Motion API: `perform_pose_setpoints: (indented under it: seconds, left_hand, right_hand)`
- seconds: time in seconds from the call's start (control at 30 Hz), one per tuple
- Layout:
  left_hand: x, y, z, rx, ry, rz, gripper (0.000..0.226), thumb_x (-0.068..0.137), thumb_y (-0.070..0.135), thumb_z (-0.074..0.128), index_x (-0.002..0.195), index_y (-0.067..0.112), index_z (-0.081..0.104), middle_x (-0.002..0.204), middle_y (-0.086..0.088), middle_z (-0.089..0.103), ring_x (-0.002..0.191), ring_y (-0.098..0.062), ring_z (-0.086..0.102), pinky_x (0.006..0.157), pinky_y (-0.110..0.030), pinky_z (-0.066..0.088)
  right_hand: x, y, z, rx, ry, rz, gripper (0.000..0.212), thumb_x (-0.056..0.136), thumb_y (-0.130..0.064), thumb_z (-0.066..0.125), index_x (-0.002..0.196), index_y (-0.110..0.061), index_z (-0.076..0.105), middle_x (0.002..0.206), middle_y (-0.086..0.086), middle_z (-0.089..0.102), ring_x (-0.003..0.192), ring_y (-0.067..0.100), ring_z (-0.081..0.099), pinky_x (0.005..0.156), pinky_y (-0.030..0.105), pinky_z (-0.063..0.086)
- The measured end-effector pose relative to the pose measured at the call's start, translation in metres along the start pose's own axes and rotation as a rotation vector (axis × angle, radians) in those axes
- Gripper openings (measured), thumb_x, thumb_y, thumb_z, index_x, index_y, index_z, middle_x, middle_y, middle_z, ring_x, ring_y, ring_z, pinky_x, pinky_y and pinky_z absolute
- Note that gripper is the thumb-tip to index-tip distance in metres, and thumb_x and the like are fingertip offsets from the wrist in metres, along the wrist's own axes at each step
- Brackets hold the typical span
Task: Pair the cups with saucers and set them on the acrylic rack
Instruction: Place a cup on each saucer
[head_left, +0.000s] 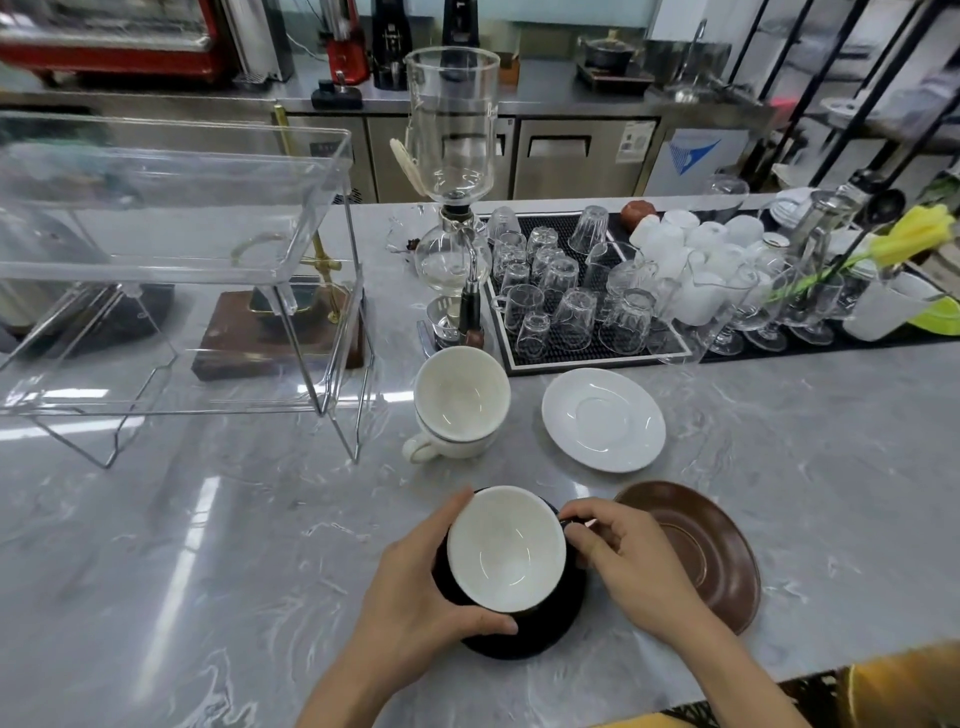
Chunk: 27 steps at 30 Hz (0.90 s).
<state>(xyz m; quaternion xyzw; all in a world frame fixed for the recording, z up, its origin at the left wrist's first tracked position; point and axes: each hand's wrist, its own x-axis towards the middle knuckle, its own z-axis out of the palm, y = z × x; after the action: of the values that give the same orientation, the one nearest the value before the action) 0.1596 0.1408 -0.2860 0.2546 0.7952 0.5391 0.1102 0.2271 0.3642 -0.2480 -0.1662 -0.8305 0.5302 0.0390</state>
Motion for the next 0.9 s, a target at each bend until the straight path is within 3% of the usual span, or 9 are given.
perform_pose_setpoints:
  seconds: [0.17,0.4,0.57,0.73,0.9]
  left_hand:
    - [0.002,0.001,-0.001,0.015,-0.001,0.032,0.11,0.037,0.04,0.099,0.131,0.066,0.047,0.128,0.037,0.061,0.121,0.011,0.057,0.091,-0.005,0.044]
    - [0.002,0.005,-0.004,0.028,-0.04,-0.011,0.109,0.041,0.051,0.098,0.138,0.055,0.047,0.138,0.032,0.057,0.131,0.004,0.052,0.105,-0.035,0.048]
    - [0.003,0.007,-0.005,-0.003,-0.031,-0.065,0.105,0.044,0.056,0.097,0.139,0.047,0.052,0.136,0.031,0.059,0.129,0.005,0.053,0.105,-0.038,0.05]
    - [0.001,0.006,-0.005,-0.008,-0.02,-0.094,0.11,0.042,0.059,0.096,0.141,0.044,0.051,0.138,0.03,0.058,0.132,0.006,0.049,0.11,-0.038,0.046]
    - [0.0,0.008,-0.004,0.036,-0.019,-0.056,0.11,0.044,0.065,0.091,0.142,0.044,0.047,0.146,0.024,0.05,0.137,-0.001,0.045,0.113,-0.039,0.041]
  right_hand:
    - [0.002,0.003,0.001,-0.017,-0.002,0.005,0.03,0.091,-0.005,0.067,0.084,-0.034,0.071,0.071,-0.016,0.072,0.058,-0.001,0.063,0.062,0.008,0.048]
    - [0.002,0.008,0.0,-0.031,-0.018,0.034,0.023,0.091,-0.005,0.068,0.087,-0.026,0.075,0.065,-0.013,0.071,0.056,0.0,0.062,0.06,0.01,0.047]
    - [0.003,0.007,-0.002,-0.065,-0.01,0.018,0.026,0.088,-0.005,0.071,0.085,-0.029,0.077,0.074,-0.008,0.075,0.06,-0.001,0.06,0.062,0.008,0.046]
    - [0.005,0.009,-0.005,-0.103,-0.011,-0.016,0.023,0.085,-0.004,0.074,0.088,-0.026,0.079,0.091,-0.014,0.075,0.073,0.016,0.062,0.068,0.018,0.048]
    - [0.007,0.009,-0.008,-0.113,-0.044,-0.019,0.024,0.085,-0.004,0.075,0.087,-0.027,0.08,0.091,-0.014,0.075,0.074,0.021,0.061,0.065,0.02,0.046]
